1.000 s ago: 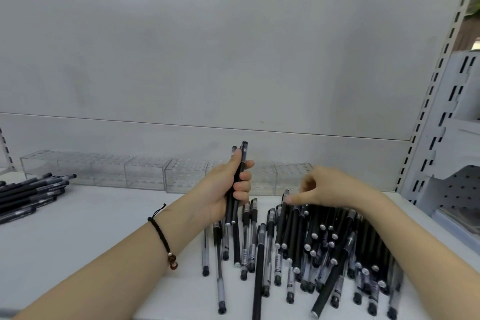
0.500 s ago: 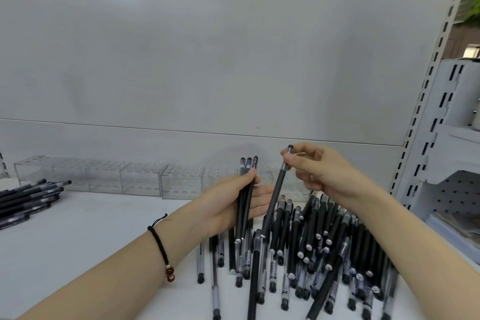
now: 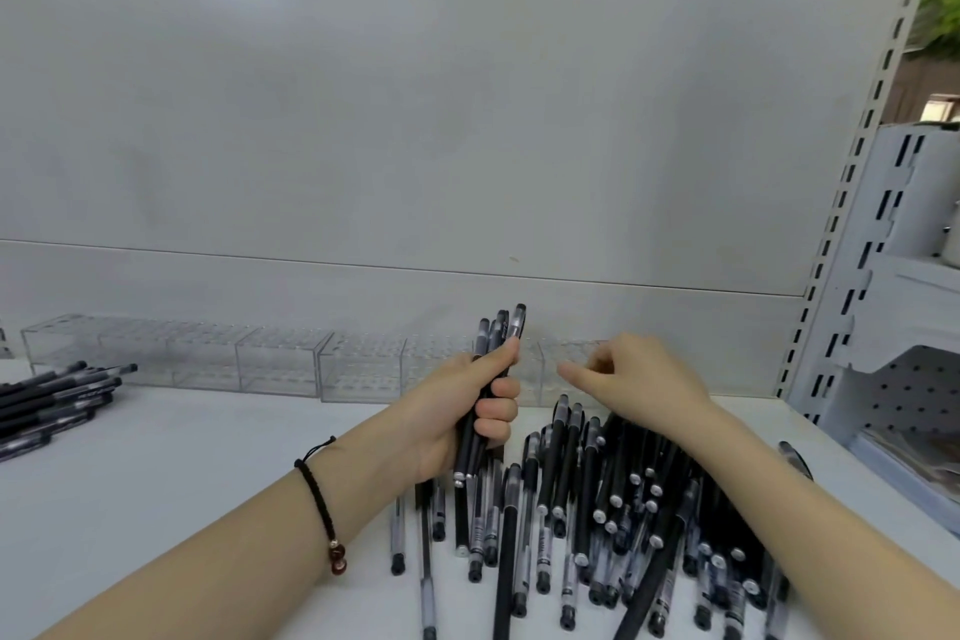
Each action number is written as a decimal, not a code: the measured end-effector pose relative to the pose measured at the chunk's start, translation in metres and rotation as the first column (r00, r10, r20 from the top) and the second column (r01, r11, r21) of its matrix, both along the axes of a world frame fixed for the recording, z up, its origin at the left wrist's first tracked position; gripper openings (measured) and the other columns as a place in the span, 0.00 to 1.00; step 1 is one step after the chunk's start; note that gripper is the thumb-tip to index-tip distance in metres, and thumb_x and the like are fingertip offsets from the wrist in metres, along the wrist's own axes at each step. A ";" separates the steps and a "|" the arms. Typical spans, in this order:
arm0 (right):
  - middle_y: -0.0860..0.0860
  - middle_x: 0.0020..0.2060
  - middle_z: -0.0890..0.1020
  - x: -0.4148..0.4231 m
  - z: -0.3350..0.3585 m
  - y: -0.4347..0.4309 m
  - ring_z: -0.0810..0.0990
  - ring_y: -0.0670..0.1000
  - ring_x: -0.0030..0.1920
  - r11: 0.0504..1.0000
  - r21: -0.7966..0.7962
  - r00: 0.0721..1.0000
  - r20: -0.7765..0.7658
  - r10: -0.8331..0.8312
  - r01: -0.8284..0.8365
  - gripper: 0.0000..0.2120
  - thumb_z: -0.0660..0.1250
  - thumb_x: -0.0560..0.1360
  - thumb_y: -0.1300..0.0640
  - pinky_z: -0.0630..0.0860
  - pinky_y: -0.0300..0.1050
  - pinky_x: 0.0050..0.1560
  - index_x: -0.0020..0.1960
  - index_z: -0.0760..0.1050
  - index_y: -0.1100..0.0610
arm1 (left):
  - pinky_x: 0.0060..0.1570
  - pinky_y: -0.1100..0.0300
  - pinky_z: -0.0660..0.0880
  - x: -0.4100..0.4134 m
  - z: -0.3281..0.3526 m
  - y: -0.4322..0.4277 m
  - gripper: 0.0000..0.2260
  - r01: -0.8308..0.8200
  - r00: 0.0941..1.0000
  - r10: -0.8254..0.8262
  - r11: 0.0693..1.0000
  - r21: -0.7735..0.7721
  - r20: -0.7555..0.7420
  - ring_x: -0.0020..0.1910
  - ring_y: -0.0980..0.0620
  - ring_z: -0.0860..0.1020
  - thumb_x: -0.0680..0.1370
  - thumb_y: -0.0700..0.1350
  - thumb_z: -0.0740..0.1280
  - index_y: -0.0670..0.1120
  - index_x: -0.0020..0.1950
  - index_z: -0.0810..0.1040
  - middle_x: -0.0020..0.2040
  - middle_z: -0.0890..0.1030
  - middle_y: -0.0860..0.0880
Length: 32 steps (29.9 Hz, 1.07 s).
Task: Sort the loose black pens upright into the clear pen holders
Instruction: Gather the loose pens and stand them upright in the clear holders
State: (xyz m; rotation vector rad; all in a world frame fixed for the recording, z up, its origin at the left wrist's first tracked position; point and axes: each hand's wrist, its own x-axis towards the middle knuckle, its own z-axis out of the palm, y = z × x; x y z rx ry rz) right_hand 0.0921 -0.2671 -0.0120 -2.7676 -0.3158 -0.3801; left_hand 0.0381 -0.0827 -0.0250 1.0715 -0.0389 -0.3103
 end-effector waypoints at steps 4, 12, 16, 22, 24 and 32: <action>0.46 0.28 0.71 -0.009 0.001 0.011 0.74 0.52 0.34 0.968 -0.222 0.993 0.043 -0.109 0.116 0.29 0.61 0.69 0.28 0.66 0.41 0.32 0.29 0.64 0.53 | 0.18 0.69 0.57 0.000 0.000 0.000 0.09 -0.034 0.999 0.034 0.999 0.018 0.022 0.22 0.59 0.60 0.78 0.48 0.66 0.44 0.51 0.71 0.28 0.64 0.52; 0.46 0.33 0.80 -0.010 -0.004 0.025 0.79 0.49 0.37 0.986 -0.145 0.993 -0.074 -0.089 0.077 0.19 0.68 0.67 0.37 0.68 0.39 0.33 0.38 0.79 0.55 | 0.19 0.68 0.59 0.001 -0.003 0.000 0.08 -0.065 0.998 0.065 0.997 0.040 0.002 0.22 0.58 0.61 0.78 0.46 0.67 0.44 0.50 0.70 0.28 0.66 0.52; 0.46 0.31 0.81 -0.005 -0.008 0.021 0.79 0.48 0.35 0.999 0.004 0.991 -0.129 -0.039 0.040 0.13 0.70 0.66 0.44 0.72 0.41 0.36 0.37 0.80 0.55 | 0.19 0.68 0.59 0.001 -0.003 0.000 0.07 -0.074 0.997 0.075 0.996 0.048 -0.013 0.22 0.58 0.62 0.79 0.46 0.66 0.44 0.47 0.71 0.28 0.68 0.51; 0.49 0.30 0.79 -0.008 0.004 0.020 0.70 0.43 0.26 0.759 0.640 0.959 -0.126 0.254 -0.118 0.07 0.73 0.72 0.55 0.66 0.36 0.27 0.41 0.79 0.59 | 0.25 0.63 0.75 0.003 -0.005 -0.004 0.07 -0.151 0.988 0.152 0.987 0.055 -0.020 0.29 0.52 0.77 0.80 0.44 0.66 0.42 0.45 0.71 0.31 0.78 0.46; 0.48 0.30 0.79 -0.015 0.011 0.020 0.65 0.45 0.25 0.604 0.786 0.929 -0.110 0.353 -0.136 0.06 0.71 0.74 0.57 0.58 0.34 0.22 0.45 0.79 0.60 | 0.36 0.59 0.82 0.001 -0.004 -0.005 0.06 -0.146 0.989 0.147 0.987 0.062 -0.002 0.37 0.49 0.83 0.80 0.44 0.65 0.42 0.47 0.72 0.38 0.83 0.43; 0.48 0.30 0.79 -0.024 0.013 0.028 0.65 0.45 0.25 0.521 0.830 0.905 -0.048 0.422 -0.199 0.07 0.71 0.74 0.57 0.60 0.33 0.22 0.47 0.79 0.61 | 0.31 0.59 0.80 -0.009 0.002 -0.007 0.11 -0.003 0.992 -0.018 0.986 0.164 0.129 0.30 0.51 0.80 0.81 0.51 0.62 0.44 0.54 0.76 0.37 0.83 0.46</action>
